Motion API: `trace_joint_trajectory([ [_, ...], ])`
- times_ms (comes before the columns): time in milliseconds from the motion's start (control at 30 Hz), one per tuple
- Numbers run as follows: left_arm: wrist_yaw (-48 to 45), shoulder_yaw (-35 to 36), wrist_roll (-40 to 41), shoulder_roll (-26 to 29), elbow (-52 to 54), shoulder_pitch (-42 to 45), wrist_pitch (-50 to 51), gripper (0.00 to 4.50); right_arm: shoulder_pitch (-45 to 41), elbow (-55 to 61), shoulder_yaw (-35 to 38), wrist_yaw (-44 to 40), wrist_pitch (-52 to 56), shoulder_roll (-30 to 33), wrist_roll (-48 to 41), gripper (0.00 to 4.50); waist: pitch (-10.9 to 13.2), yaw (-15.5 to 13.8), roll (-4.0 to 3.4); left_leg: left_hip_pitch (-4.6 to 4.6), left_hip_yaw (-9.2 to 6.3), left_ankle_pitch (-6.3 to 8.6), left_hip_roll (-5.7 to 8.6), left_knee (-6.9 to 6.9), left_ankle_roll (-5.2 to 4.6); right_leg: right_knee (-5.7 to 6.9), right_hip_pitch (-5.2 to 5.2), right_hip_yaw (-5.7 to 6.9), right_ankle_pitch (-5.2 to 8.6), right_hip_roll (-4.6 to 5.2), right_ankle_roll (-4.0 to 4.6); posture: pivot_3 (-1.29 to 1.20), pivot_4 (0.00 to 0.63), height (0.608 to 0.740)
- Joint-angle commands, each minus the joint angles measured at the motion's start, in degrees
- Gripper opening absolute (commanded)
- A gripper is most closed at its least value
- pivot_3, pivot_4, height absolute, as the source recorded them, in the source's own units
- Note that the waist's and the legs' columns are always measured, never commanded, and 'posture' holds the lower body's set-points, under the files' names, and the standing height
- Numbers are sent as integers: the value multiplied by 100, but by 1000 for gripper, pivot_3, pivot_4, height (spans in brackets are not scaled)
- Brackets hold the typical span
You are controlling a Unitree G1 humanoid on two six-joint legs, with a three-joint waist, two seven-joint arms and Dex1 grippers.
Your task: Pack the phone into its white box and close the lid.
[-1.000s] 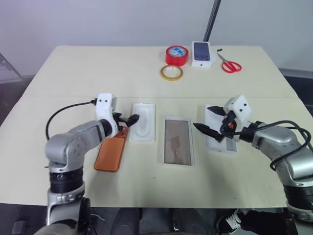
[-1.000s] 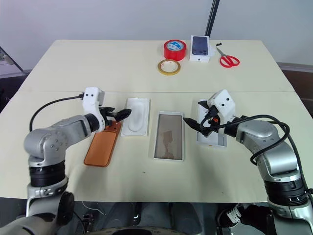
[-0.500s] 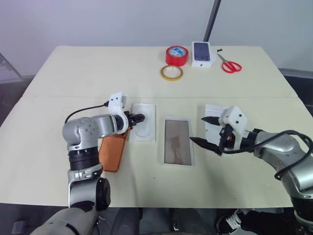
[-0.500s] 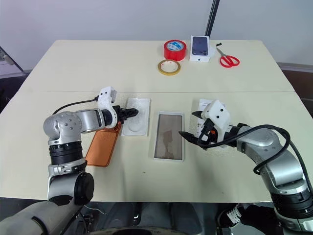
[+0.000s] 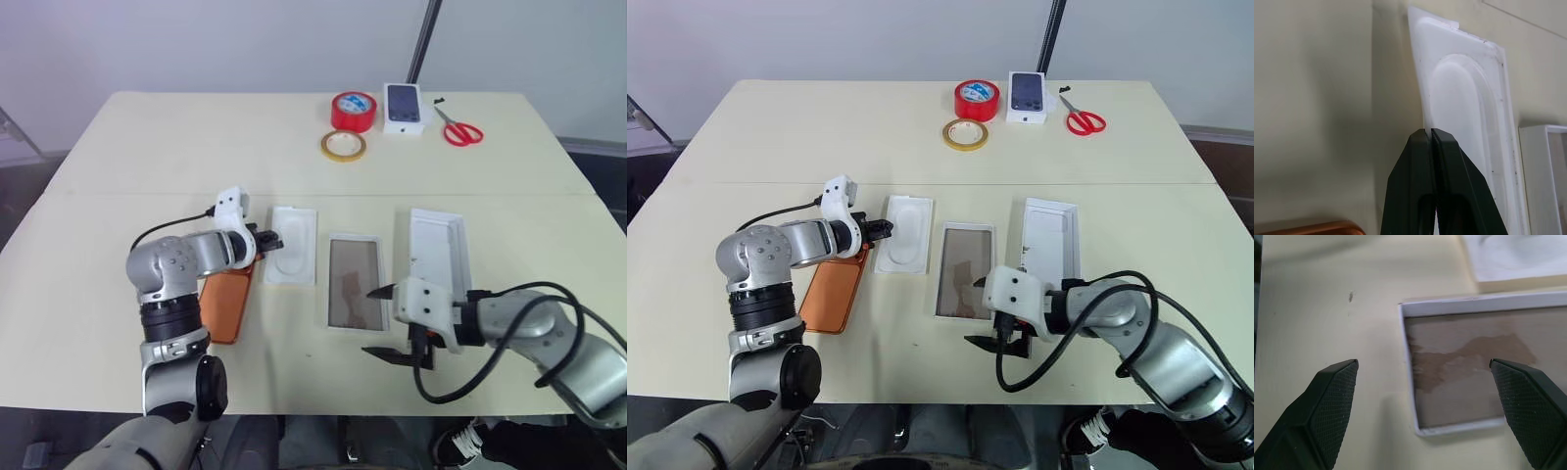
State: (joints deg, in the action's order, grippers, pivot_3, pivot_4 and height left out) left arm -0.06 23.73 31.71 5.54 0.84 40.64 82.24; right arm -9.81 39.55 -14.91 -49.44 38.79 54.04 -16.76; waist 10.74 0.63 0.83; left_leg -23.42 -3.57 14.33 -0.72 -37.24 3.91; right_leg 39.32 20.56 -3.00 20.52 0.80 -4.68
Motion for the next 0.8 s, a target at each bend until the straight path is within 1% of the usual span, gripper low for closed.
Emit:
trace_joint_trajectory([
  [33, 39, 297, 59, 2, 251, 137, -19, 0, -123, -52, -429, 32, -93, -73, 426, 3177, 1, 1, 1, 0, 0, 0, 0, 0, 0, 0, 0, 0, 0, 0, 0, 0, 150, 740],
  [100, 53, 402, 73, 20, 303, 154, 35, 0, -244, -165, -661, 41, -149, -121, 684, 2053, 1, 3, 1, 0, 0, -1, 0, 0, 2, 0, 0, 0, 0, 1, 0, 0, 150, 740],
  [133, 51, 438, 78, 36, 339, 154, 52, 0, -304, -240, -739, 47, -184, -160, 794, 1585, 1, 9, 1, 0, 0, -2, 0, 0, 3, 0, 1, 0, 0, 1, 0, 0, 150, 740],
  [200, 61, 535, 88, 37, 397, 166, 86, 0, -383, -361, -811, 41, -243, -243, 908, 453, 2, 6, 3, 0, -1, -2, -1, 0, 4, 0, 2, 0, 0, -1, 0, 0, 150, 740],
  [233, 68, 617, 92, 58, 423, 182, 79, 0, -457, -426, -842, 13, -302, -302, 940, 20, 1, 7, 3, 0, -1, -3, -1, 1, 5, 0, 2, 0, 0, 0, 0, 0, 150, 740],
  [333, 110, 928, 106, 134, 465, 306, 67, 0, -738, -607, -928, -107, -519, -508, 1032, 20, 2, 14, 5, 0, 0, -3, -2, 1, 6, 0, 2, 1, 0, 0, 0, 0, 150, 740],
  [500, 145, 1338, 150, 300, 466, 584, 130, 0, -1364, -1240, -1326, -293, -1127, -874, 1550, 20, 9, 13, 17, -1, -1, -4, -2, 1, 7, 1, 5, 3, 0, 0, 0, 0, 150, 740],
  [600, 136, 1437, 176, 365, 523, 708, 213, 0, -1754, -1744, -1504, -375, -1488, -1160, 1832, 20, 10, 7, 18, -1, 0, -5, -1, -1, 11, 1, 5, 3, -1, 3, 0, 0, 150, 740],
  [700, 136, 1496, 244, 260, 667, 778, 429, 0, -1923, -2009, -1533, -492, -1612, -1349, 1929, 20, 11, -3, 21, -4, -2, -6, 0, 0, 12, 0, 6, 7, 0, 7, 0, 0, 150, 740],
  [733, 146, 1490, 248, 213, 729, 783, 482, 0, -1955, -2053, -1499, -510, -1602, -1410, 1917, 294, 11, 0, 21, -5, -2, -6, 1, 0, 12, -1, 6, 7, 0, 8, 0, 0, 150, 740],
  [800, 149, 1478, 255, 108, 845, 794, 583, 0, -1947, -2031, -1347, -576, -1532, -1474, 1793, 1004, 11, 5, 21, -5, -1, -6, 1, -1, 13, -1, 6, 7, -1, 10, 0, 0, 150, 740],
])
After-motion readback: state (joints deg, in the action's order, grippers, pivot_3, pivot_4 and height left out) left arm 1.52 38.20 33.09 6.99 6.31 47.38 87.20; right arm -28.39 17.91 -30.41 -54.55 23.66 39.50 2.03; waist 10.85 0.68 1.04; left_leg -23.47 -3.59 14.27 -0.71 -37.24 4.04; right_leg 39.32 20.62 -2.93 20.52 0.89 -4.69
